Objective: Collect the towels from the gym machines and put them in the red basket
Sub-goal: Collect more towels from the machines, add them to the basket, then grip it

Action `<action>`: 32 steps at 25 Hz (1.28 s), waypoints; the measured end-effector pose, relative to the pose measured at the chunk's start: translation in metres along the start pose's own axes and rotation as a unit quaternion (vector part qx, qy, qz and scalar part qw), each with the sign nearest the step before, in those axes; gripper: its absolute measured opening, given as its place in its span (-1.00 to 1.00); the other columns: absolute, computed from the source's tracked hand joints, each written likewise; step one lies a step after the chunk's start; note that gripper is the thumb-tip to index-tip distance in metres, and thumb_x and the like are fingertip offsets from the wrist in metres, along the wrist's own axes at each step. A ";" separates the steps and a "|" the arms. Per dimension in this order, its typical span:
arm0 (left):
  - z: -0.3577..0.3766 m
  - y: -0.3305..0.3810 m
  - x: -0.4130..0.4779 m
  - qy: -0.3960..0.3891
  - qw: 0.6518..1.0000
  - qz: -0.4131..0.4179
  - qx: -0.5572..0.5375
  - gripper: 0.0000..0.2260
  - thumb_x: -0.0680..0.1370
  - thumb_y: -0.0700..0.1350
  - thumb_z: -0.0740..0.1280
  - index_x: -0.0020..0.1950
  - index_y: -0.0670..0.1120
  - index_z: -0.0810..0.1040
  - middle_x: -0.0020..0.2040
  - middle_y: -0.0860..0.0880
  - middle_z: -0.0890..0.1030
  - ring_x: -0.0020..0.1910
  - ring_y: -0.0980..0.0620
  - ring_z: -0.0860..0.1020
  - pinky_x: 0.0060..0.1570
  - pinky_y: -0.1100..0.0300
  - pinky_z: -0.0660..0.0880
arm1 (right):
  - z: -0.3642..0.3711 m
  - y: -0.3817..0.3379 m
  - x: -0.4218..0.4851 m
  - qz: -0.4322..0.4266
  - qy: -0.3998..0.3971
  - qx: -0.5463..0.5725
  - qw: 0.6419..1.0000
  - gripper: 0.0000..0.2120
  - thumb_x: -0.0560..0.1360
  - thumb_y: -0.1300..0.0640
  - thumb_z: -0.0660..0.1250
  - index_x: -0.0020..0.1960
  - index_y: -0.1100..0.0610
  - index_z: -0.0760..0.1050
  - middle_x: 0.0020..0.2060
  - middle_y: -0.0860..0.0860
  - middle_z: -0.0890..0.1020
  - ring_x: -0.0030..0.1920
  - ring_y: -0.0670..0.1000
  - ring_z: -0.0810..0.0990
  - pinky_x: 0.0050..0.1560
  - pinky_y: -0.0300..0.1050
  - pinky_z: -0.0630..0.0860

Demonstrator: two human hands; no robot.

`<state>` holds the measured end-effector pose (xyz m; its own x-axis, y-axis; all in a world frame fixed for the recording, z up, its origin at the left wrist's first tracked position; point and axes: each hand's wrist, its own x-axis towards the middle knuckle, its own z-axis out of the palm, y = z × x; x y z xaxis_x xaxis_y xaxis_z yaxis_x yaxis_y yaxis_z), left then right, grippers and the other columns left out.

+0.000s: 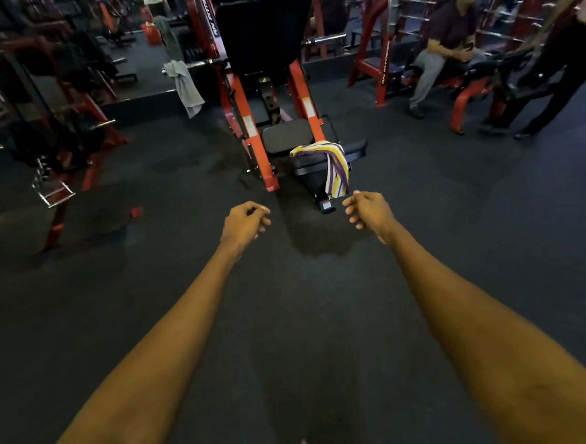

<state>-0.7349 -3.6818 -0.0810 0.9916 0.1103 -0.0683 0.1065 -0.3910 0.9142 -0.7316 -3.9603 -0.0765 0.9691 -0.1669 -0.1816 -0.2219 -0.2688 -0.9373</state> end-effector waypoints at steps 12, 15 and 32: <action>0.039 0.002 0.351 -0.017 0.999 -0.029 -0.013 -0.86 0.58 -0.14 0.28 -0.06 -0.05 0.64 -0.24 -0.02 0.68 -0.34 0.09 0.57 -0.41 0.29 0.43 | 0.063 -0.053 0.335 0.026 -0.012 -0.031 0.999 -0.63 0.68 0.07 0.07 -0.07 0.19 0.58 -0.28 0.06 0.59 -0.39 -0.03 0.48 -0.46 -0.24 0.41; 0.052 0.008 0.427 -0.030 0.999 -0.038 -0.004 -0.85 0.58 -0.14 0.27 -0.04 -0.06 0.64 -0.24 -0.02 0.67 -0.34 0.09 0.56 -0.42 0.29 0.42 | 0.069 -0.068 0.407 0.040 -0.016 -0.029 0.999 -0.64 0.68 0.10 0.06 -0.01 0.25 0.57 -0.28 0.08 0.56 -0.39 -0.01 0.48 -0.47 -0.23 0.40; 0.119 0.017 0.826 -0.037 0.995 -0.090 -0.003 -0.86 0.58 -0.16 0.28 -0.01 -0.10 0.64 -0.25 -0.05 0.65 -0.31 0.04 0.56 -0.36 0.22 0.42 | 0.110 -0.087 0.847 0.107 -0.032 -0.081 0.990 -0.63 0.64 0.04 0.10 -0.07 0.17 0.62 -0.28 0.02 0.62 -0.30 0.00 0.57 -0.35 -0.15 0.46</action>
<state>0.0946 -3.7060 -0.1695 0.9594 0.1097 -0.2598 0.2820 -0.3647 0.8874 0.1207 -3.9746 -0.1819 0.9021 -0.1766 -0.3938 -0.4315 -0.3835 -0.8165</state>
